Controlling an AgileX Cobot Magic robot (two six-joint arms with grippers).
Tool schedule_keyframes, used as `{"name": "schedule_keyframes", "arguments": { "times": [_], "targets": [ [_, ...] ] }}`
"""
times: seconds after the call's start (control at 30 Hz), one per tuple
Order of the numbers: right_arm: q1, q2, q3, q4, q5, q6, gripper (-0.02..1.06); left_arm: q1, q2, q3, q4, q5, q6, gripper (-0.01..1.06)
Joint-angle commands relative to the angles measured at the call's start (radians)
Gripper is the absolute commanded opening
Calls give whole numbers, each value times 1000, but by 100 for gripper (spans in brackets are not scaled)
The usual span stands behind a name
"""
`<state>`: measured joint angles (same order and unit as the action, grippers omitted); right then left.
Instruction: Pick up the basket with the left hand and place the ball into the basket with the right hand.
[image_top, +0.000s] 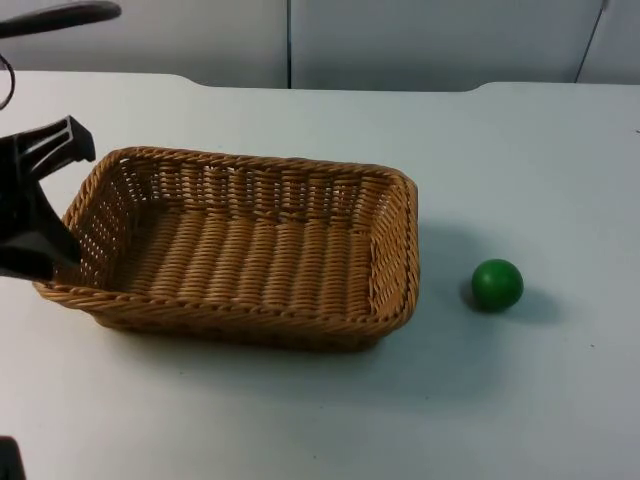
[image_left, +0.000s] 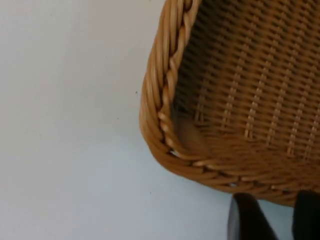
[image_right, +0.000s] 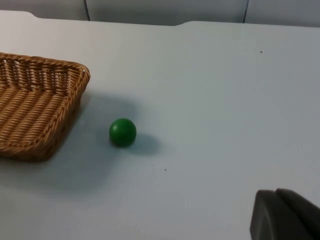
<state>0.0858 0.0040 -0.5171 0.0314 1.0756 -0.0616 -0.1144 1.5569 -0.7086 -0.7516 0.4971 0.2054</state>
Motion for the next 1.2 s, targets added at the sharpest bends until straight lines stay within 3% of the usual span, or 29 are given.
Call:
{"name": "schedule_keyframes", "arguments": {
  "times": [0.0,0.07,0.13,0.27,0.43,0.7,1.17],
  "targets": [
    [-8,-4,-2,0,-9,3,0,2,1,1,-27,-38,-10,43],
    [-8,-4,-2,0,-9,3,0,2,1,1,-27,-67,-10,58],
    [-8,-4,-2,0,-9,3,0,2,1,1,-25,-86,-10,61],
    [-8,-4,-2,0,-9,3,0,2,1,1,-25,-158,-87,61],
    [-8,-4,-2,0,-9,3,0,2,5,1,-2,-199,-93,61],
    [-8,-4,-2,0,-9,3,0,2,83,1,9,-196,-93,61],
    [-8,-4,-2,0,-9,3,0,2,222,1,-5,-281,-93,61]
  ]
}}
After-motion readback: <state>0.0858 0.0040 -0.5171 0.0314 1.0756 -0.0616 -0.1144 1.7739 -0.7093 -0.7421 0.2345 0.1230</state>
